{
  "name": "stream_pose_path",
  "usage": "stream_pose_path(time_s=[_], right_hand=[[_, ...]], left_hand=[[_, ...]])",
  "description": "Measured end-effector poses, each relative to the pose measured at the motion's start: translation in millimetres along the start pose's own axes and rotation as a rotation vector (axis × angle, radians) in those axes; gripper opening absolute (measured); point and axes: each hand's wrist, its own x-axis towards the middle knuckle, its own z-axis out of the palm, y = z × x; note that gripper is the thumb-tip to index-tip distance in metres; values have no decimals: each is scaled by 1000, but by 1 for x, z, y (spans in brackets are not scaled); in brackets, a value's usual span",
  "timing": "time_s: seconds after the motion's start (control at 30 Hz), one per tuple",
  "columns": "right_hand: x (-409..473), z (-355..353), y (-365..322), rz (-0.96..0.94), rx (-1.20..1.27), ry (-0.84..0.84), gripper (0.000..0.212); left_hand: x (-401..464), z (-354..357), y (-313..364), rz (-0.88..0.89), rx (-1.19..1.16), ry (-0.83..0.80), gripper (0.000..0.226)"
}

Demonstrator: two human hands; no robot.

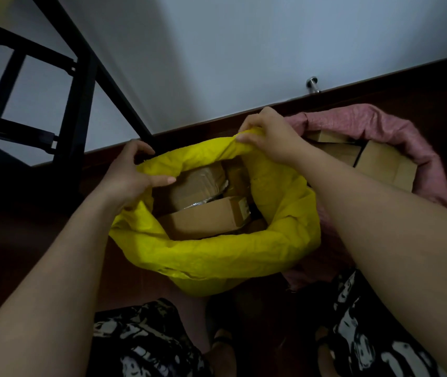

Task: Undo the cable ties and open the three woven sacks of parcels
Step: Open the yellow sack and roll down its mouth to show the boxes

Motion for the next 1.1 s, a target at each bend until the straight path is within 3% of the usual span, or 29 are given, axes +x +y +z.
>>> stream_pose_path(time_s=[0.17, 0.27, 0.4, 0.57, 0.63, 0.73, 0.93, 1.0, 1.1], right_hand=[[18, 9, -3, 74, -162, 93, 49], [24, 18, -3, 198, -141, 116, 51], [15, 6, 3, 179, -41, 104, 33], [-6, -12, 0, 352, -251, -177, 81], [-13, -14, -1, 410, -344, -312, 73], [-21, -17, 1, 465, -4, -262, 31], [10, 12, 40, 772, 680, 18, 57], [18, 20, 38, 766, 657, 117, 57], [14, 12, 22, 678, 542, 130, 35]], left_hand=[[11, 2, -11, 217, 254, 102, 18], [13, 9, -3, 248, 252, 157, 36], [16, 15, -3, 118, 71, 147, 48], [27, 17, -8, 19, -10, 170, 36], [29, 19, -7, -15, -44, 190, 37], [29, 16, -11, -90, -109, 209, 36], [26, 12, -17, -199, -196, 165, 32], [29, 9, -21, -245, -232, 156, 31], [23, 10, -24, -286, -264, 140, 28]])
